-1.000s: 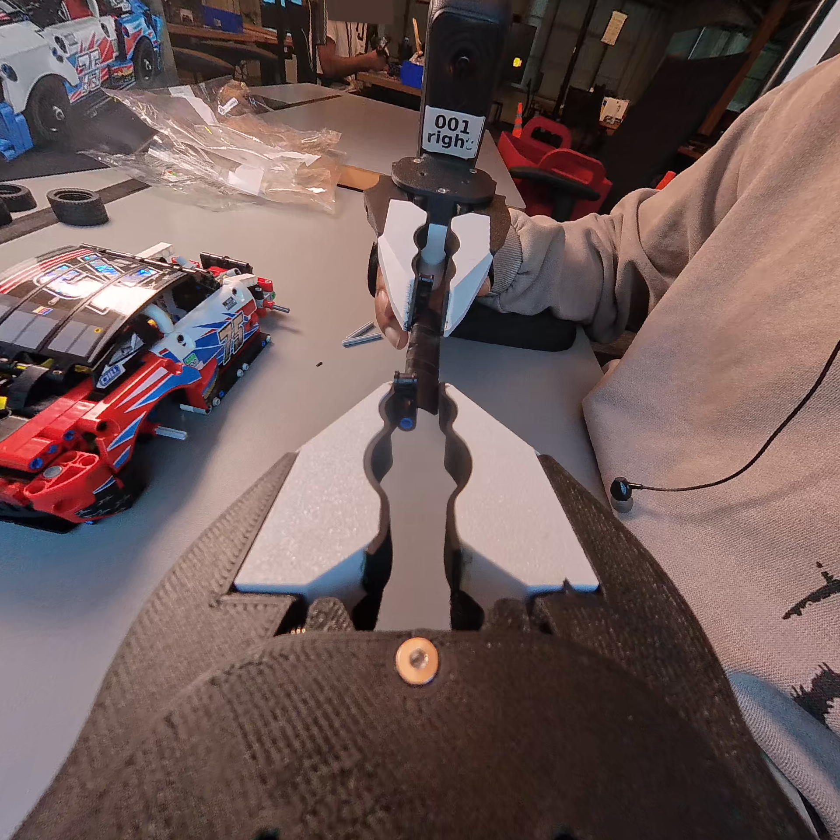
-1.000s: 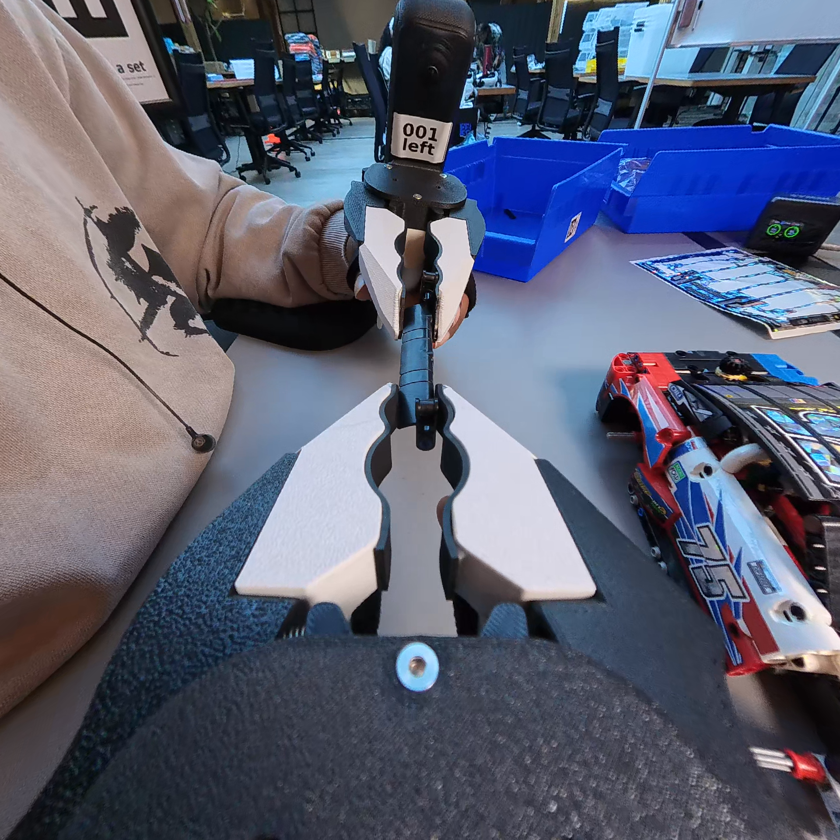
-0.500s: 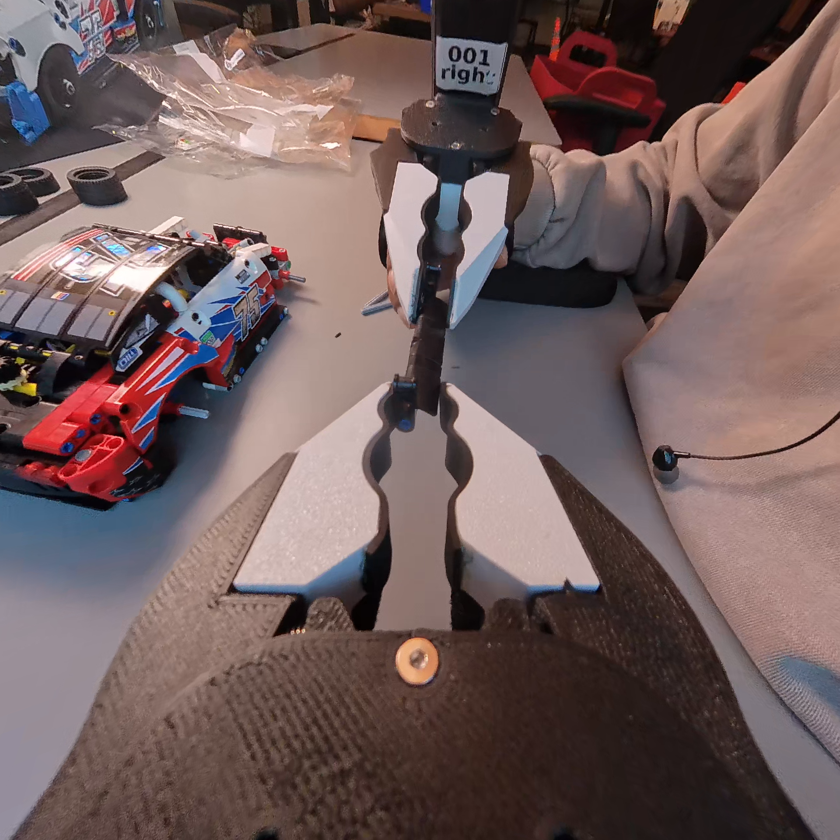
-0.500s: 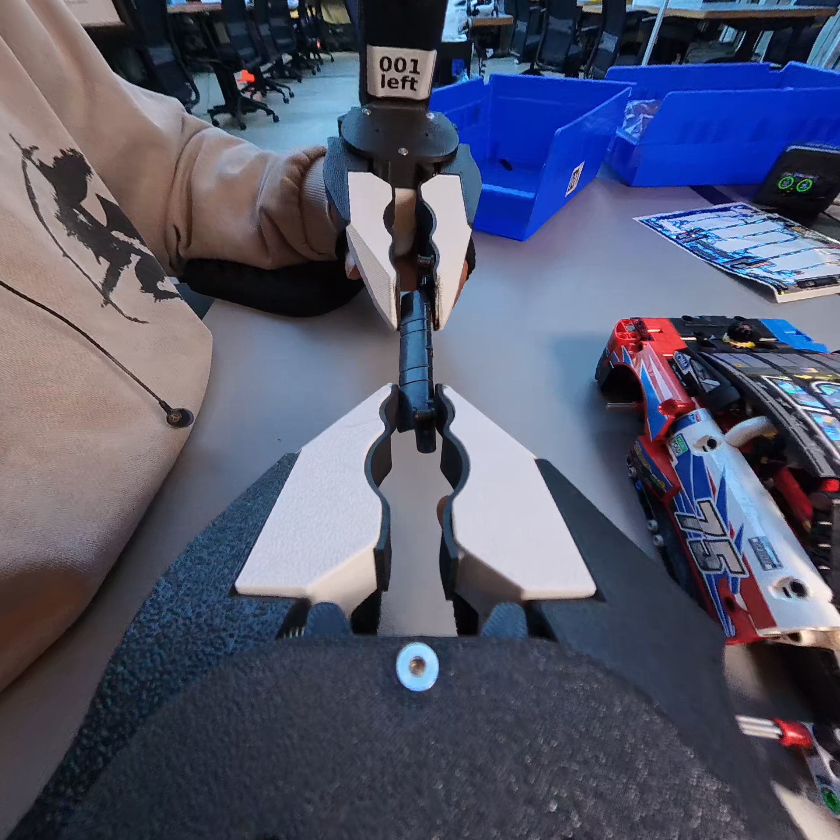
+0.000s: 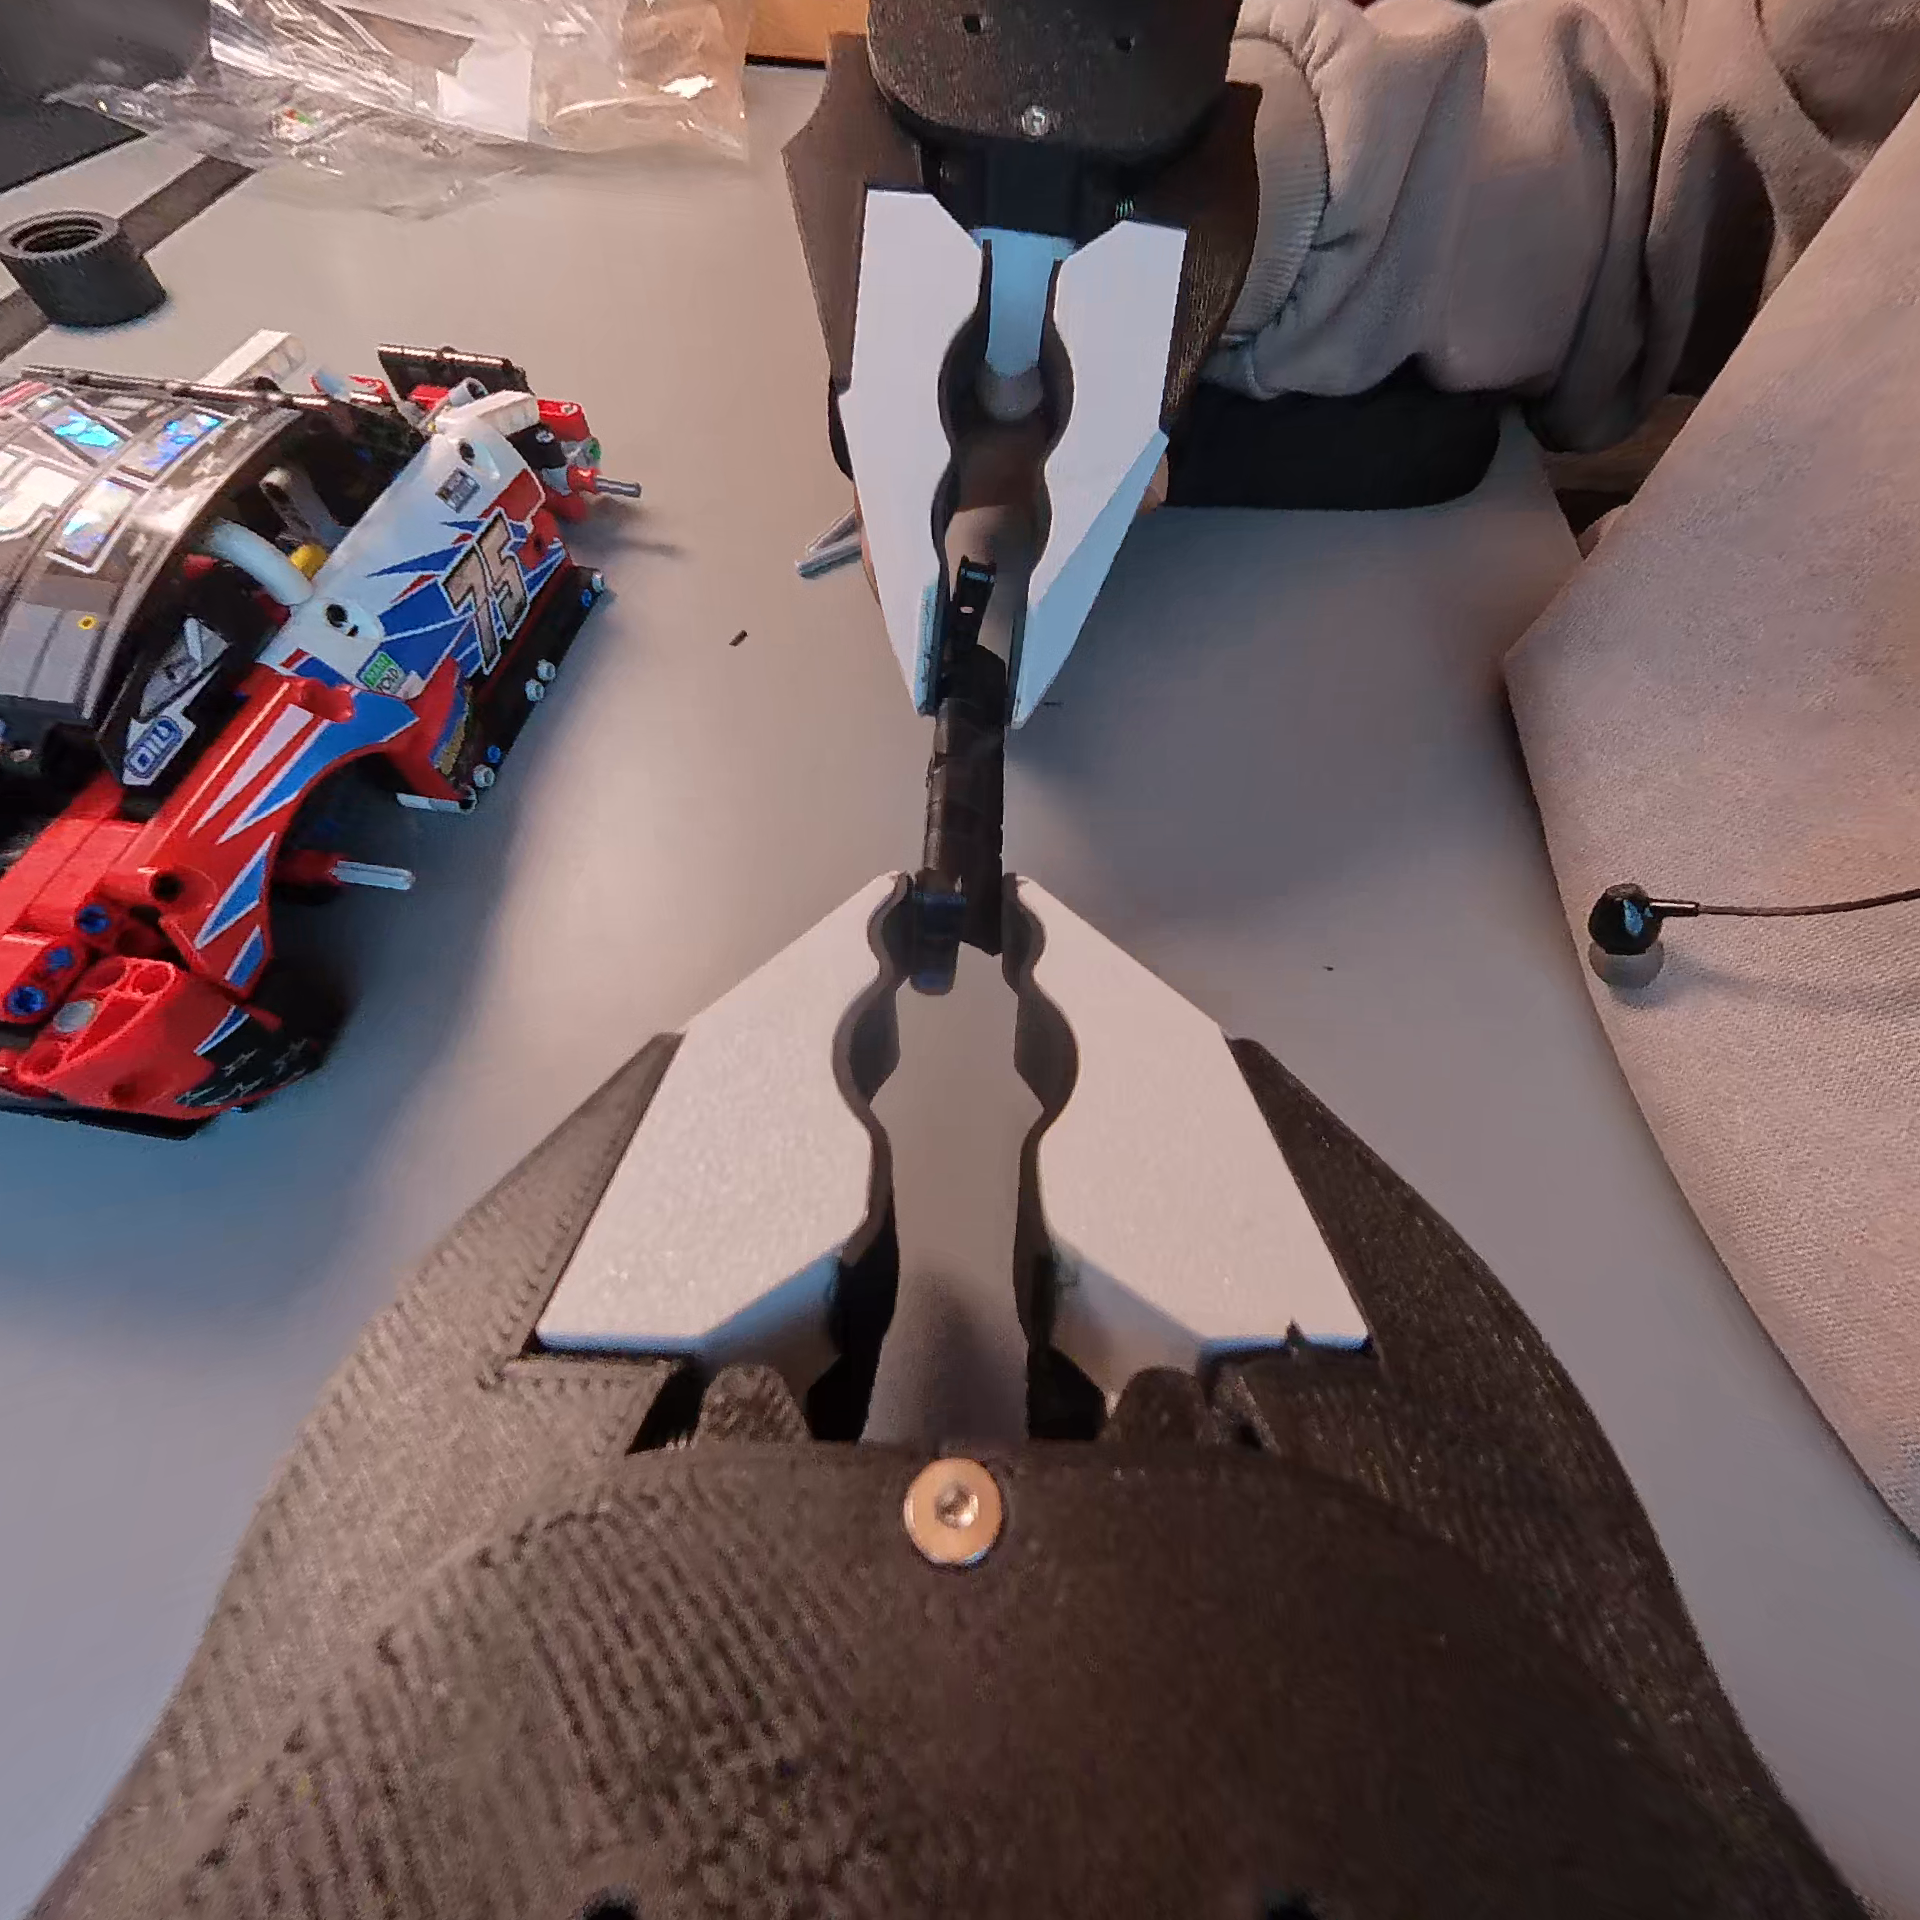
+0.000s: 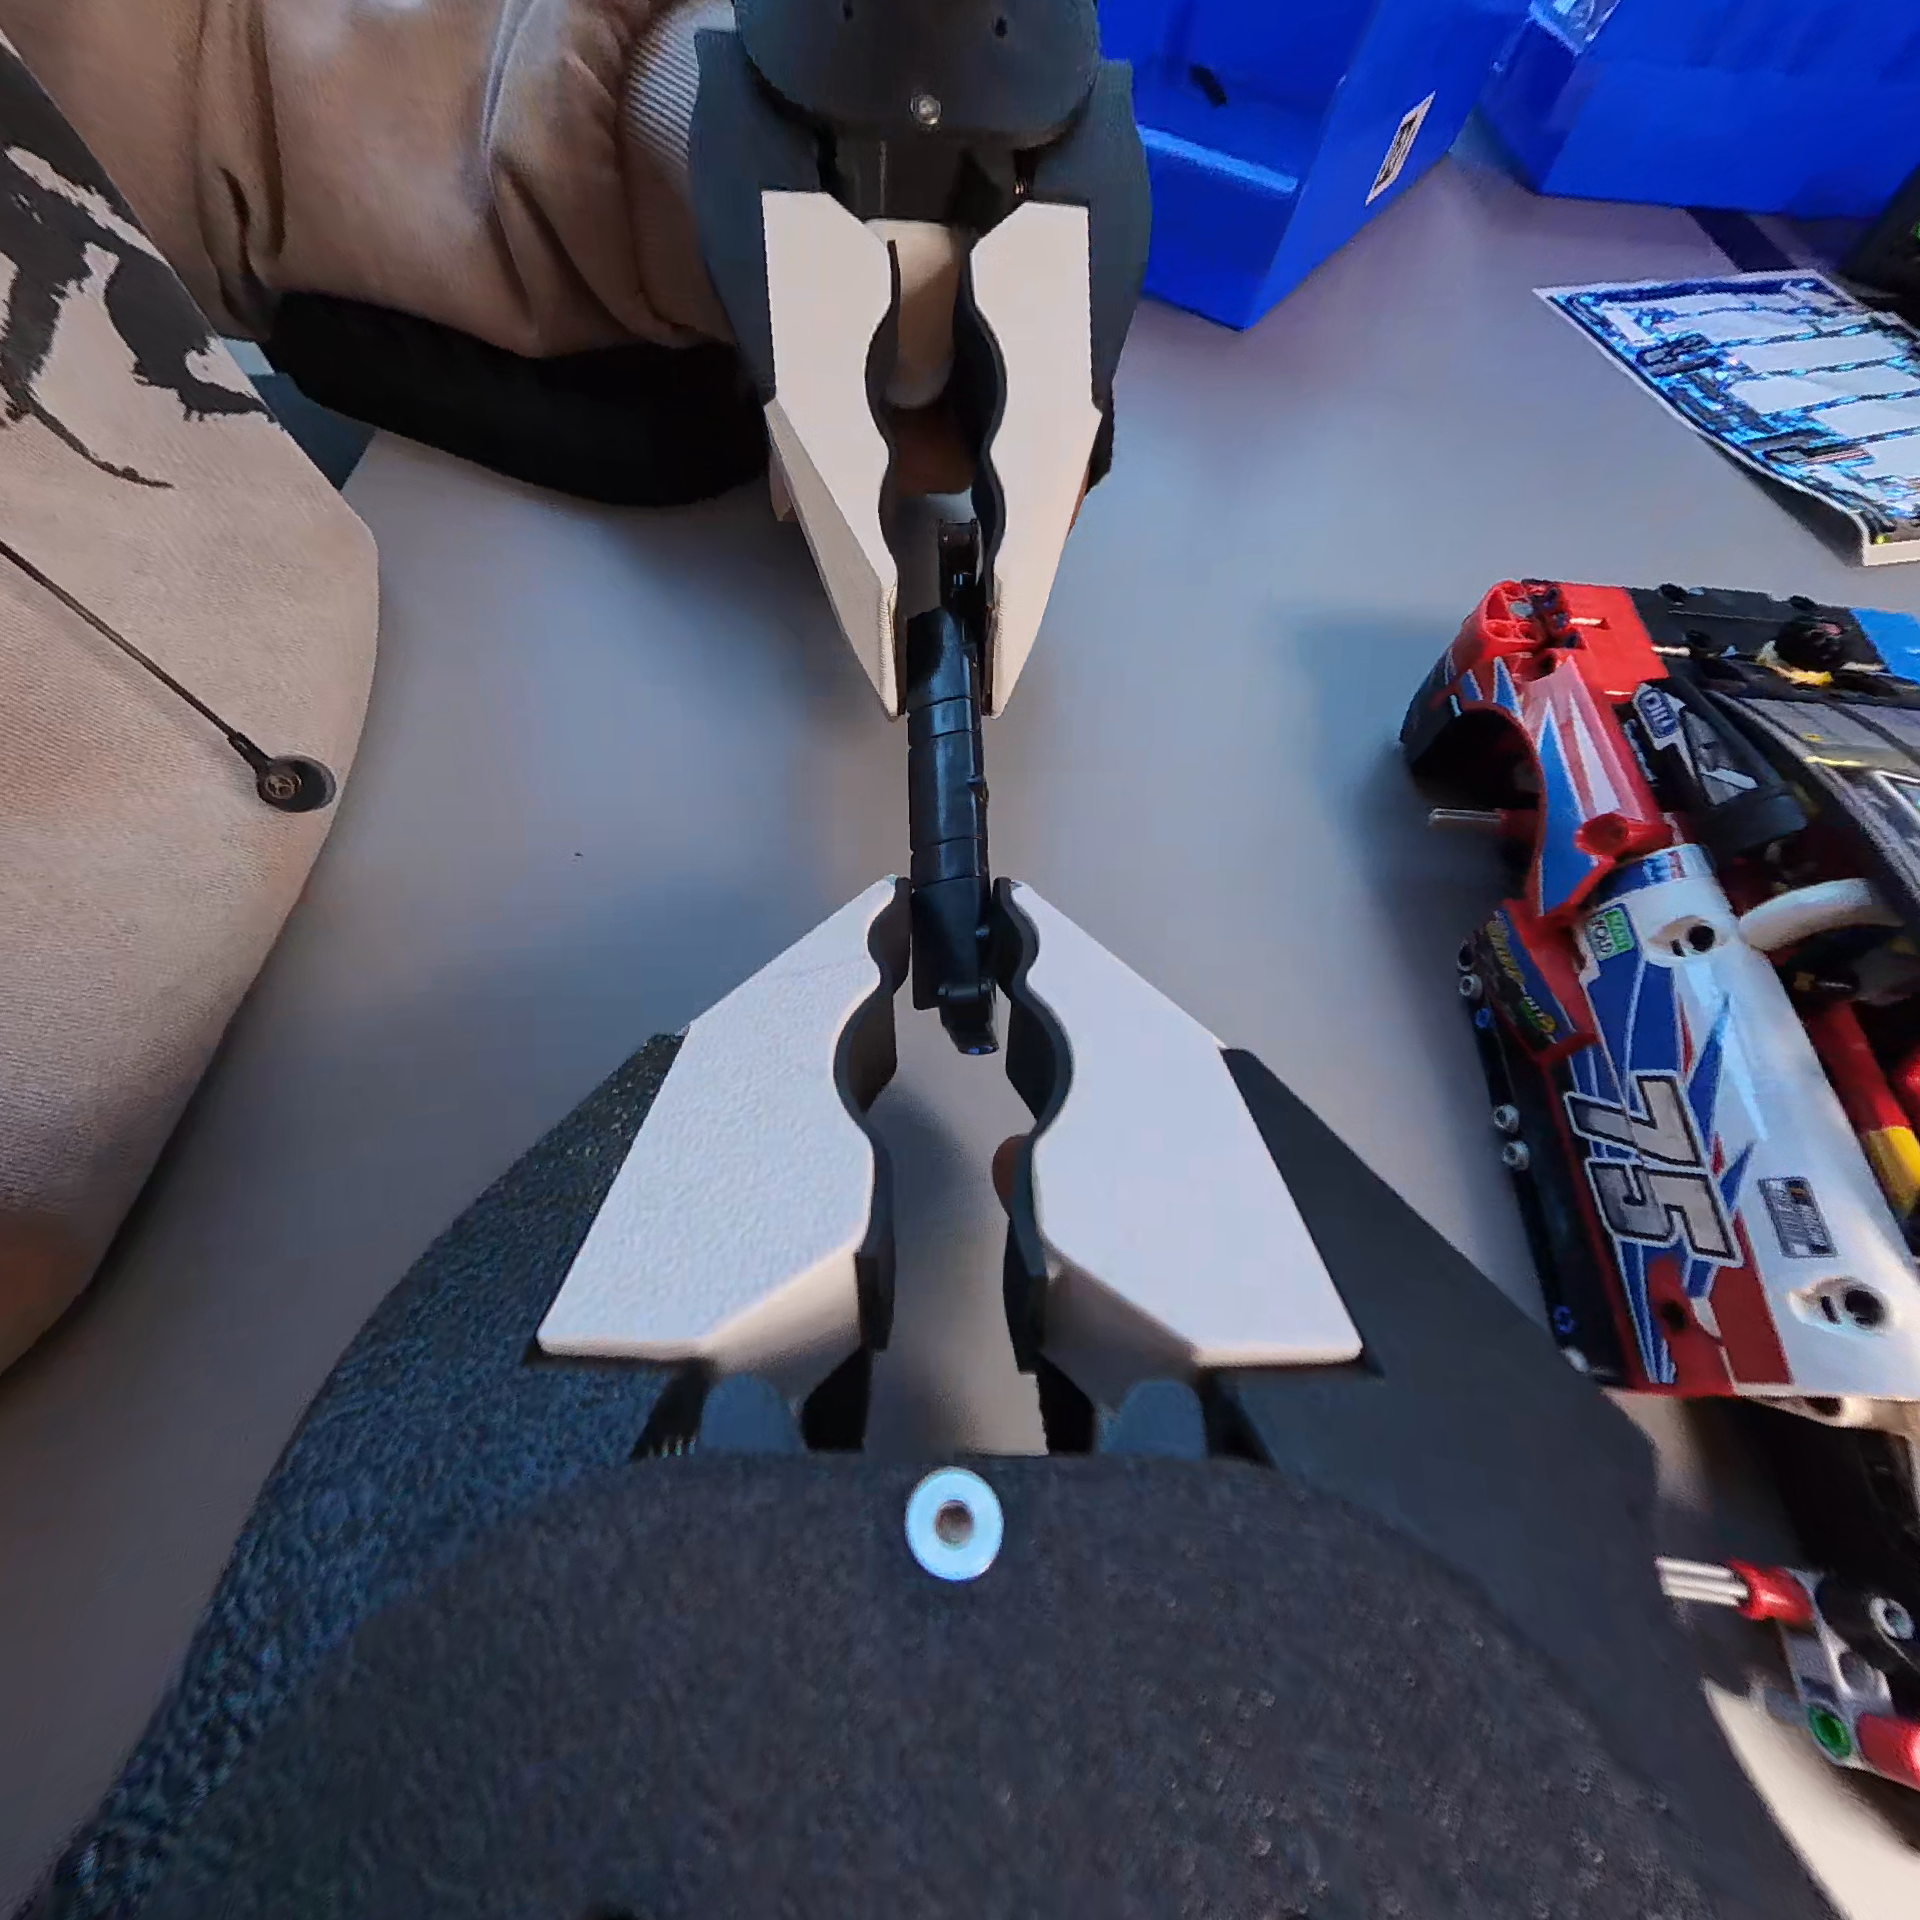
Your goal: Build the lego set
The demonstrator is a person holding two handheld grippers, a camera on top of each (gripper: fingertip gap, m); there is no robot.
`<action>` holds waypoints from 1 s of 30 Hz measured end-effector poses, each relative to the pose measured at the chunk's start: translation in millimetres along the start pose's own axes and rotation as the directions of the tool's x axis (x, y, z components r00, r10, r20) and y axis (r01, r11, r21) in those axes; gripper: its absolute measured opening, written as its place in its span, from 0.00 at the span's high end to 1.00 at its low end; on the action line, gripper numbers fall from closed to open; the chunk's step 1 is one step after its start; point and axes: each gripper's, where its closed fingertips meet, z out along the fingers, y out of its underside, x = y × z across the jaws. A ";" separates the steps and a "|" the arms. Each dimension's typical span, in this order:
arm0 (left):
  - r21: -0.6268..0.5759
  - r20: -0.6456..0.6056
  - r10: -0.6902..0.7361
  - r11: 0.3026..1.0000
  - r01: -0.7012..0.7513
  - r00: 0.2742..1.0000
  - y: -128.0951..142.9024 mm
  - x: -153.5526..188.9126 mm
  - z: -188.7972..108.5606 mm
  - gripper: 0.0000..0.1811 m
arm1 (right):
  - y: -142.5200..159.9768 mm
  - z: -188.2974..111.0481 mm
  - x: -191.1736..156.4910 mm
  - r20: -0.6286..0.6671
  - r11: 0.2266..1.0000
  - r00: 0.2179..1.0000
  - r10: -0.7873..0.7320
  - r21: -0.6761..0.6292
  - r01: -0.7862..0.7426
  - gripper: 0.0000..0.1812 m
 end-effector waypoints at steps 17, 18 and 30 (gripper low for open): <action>-0.236 0.041 0.131 0.965 -0.118 0.991 32.3 -0.3 12.8 0.92 | 25.3 7.2 -0.9 -0.041 0.976 0.997 -0.071 -0.208 0.061 0.91; -0.238 0.037 0.125 0.965 -0.113 0.991 33.4 0.0 12.7 0.92 | 25.0 7.2 -0.8 -0.042 0.977 0.997 -0.070 -0.207 0.060 0.92; -0.243 0.043 0.116 0.965 -0.102 0.992 34.5 -1.4 9.6 0.85 | 18.2 -45.9 29.4 -0.112 0.985 0.994 -0.010 -0.173 -0.010 0.84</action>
